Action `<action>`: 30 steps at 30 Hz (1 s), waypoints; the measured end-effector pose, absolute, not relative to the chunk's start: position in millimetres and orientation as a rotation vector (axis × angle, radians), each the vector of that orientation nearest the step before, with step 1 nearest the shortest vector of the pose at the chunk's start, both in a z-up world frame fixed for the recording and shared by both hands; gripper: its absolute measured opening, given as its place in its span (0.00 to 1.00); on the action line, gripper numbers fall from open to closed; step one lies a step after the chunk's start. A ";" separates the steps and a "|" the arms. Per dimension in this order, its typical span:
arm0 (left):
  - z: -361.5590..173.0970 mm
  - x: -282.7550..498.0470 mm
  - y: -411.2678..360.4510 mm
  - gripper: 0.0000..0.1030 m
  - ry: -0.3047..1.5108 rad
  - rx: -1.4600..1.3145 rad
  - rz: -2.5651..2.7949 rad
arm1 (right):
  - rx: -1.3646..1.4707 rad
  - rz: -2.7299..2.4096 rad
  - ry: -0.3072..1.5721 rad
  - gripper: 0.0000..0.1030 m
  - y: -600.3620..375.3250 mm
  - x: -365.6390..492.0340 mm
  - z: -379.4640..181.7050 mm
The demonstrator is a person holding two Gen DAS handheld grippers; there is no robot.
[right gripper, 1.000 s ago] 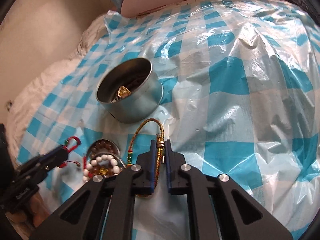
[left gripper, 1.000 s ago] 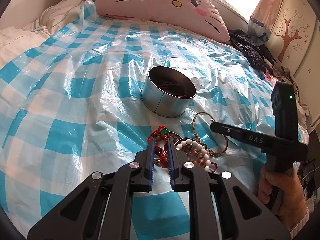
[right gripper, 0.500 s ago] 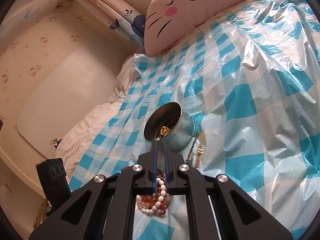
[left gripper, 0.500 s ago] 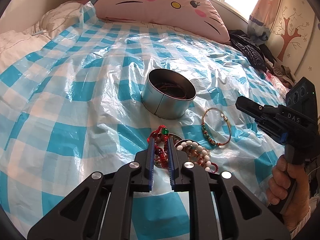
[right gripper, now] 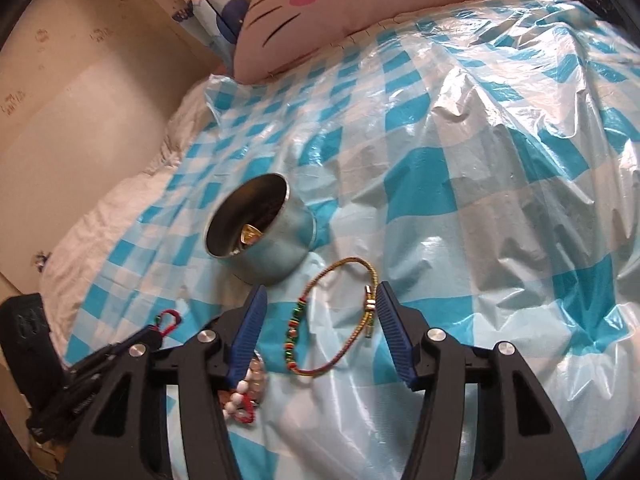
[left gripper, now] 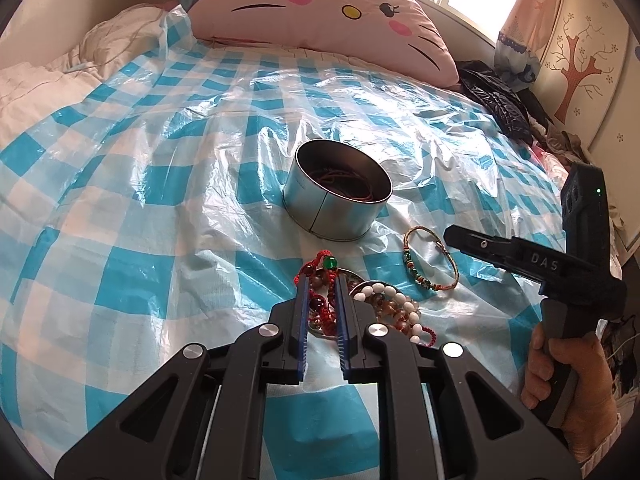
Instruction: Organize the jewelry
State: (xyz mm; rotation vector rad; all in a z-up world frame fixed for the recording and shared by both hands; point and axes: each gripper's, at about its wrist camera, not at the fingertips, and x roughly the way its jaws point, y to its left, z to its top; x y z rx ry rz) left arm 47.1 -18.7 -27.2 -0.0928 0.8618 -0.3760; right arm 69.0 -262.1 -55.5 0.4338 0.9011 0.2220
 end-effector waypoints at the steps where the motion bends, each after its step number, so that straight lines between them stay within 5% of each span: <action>1: -27.4 47.3 -18.3 0.11 0.863 -0.093 -0.376 | 0.408 0.222 0.915 0.54 -258.7 70.2 -58.1; 5: -27.4 47.5 -18.6 0.11 0.865 -0.092 -0.377 | 0.230 0.217 0.965 0.67 -229.9 76.1 -64.5; 9: -27.7 48.2 -18.5 0.11 0.866 -0.092 -0.378 | 0.060 0.178 1.016 0.68 -205.8 80.5 -74.8; 10: -27.7 48.2 -18.6 0.11 0.866 -0.092 -0.378 | 0.049 0.175 1.014 0.66 -205.3 80.1 -74.8; 12: -27.9 48.1 -18.8 0.11 0.865 -0.092 -0.379 | 0.084 0.185 1.013 0.30 -211.9 78.6 -73.9; 14: -27.8 48.1 -18.8 0.11 0.865 -0.092 -0.378 | 0.153 0.212 1.010 0.17 -221.4 77.3 -74.1; 30: -24.6 47.1 -21.4 0.11 0.848 -0.080 -0.379 | 0.555 0.355 0.833 0.13 -268.7 65.3 -48.5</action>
